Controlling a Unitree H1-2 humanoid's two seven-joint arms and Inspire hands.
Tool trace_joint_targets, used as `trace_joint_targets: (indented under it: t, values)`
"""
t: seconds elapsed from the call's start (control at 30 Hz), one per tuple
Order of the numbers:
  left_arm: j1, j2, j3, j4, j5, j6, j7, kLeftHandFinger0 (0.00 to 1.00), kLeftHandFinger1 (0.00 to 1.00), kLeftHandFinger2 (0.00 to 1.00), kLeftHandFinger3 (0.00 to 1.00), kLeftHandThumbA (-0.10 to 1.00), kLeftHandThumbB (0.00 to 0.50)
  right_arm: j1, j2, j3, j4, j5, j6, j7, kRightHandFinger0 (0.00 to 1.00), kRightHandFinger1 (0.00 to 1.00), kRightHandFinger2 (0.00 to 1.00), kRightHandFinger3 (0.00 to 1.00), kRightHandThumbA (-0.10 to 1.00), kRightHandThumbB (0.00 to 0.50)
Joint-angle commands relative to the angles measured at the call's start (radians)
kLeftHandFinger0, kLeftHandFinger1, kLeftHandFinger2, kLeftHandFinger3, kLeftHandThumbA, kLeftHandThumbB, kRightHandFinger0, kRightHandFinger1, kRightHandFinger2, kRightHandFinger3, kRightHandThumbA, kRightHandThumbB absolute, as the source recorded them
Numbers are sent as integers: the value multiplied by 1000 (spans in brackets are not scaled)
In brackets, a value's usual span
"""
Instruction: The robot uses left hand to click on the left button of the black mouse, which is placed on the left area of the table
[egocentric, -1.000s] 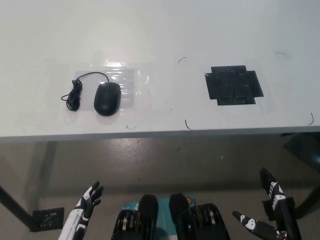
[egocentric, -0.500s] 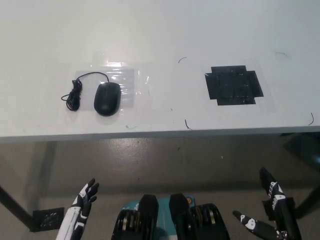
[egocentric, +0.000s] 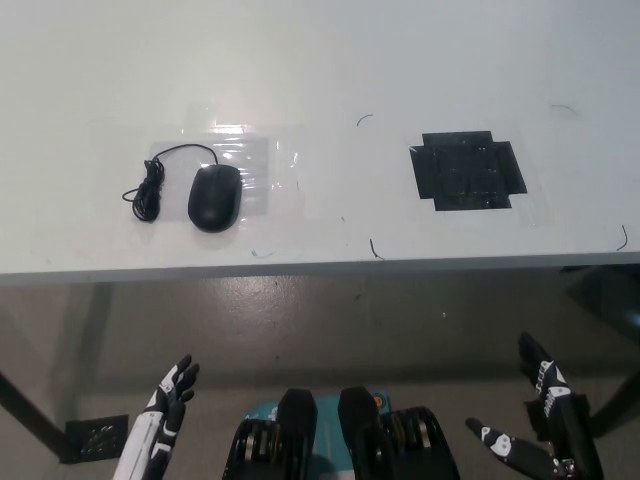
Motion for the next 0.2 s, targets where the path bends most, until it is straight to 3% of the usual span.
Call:
trace_joint_targets:
  t: [0.0,0.17]
  values:
    - [-6,12,-6,-23,-27,-34,39,1000,1000,1000,1000,1000,113,-25,-8,5,-26,-2,-50,5,1000,1000,1000,1000,924,113]
    - [-9,8,2,-33,-59,1,42,1000,1000,1000,1000,1000,81,-34,-9,7,-20,-6,-50,-1,1000,1000,1000,1000,971,119]
